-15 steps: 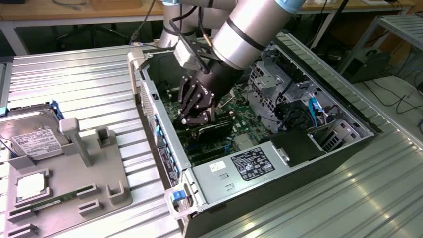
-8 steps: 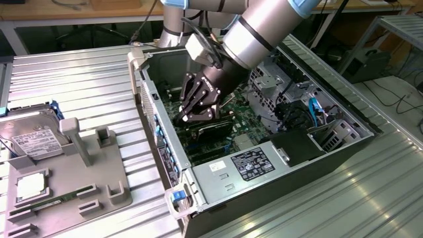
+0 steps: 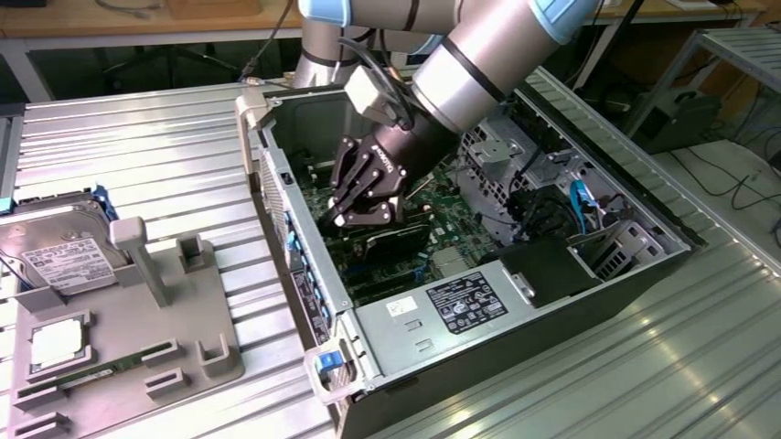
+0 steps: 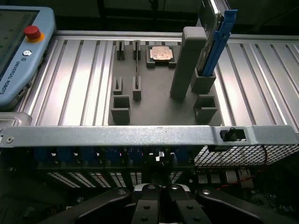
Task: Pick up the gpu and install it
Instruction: 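Press down on the gpu until it lock into place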
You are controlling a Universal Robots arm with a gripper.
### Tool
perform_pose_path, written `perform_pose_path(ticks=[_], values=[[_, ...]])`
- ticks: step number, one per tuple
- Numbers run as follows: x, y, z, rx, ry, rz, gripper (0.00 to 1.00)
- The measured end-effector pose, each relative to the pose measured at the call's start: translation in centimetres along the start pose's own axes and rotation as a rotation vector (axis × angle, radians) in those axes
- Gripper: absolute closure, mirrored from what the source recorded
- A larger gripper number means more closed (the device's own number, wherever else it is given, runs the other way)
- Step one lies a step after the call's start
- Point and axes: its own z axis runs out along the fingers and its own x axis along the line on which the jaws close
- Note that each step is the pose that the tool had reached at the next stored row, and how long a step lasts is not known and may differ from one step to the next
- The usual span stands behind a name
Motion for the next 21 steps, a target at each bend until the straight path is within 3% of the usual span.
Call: perform_pose_path(ticks=[3, 14, 19, 21], values=[[0.0, -0.07, 0.09, -0.0042, 0.0001, 0.000, 0.89], [-0.2, -0.33, 0.78, -0.0043, 0.0003, 0.000, 0.89], [-0.4, -0.67, 0.93, -0.0045, -0.0031, -0.002, 0.89], [-0.5, -1.32, 0.71, -0.0037, -0.0057, -0.004, 0.89]])
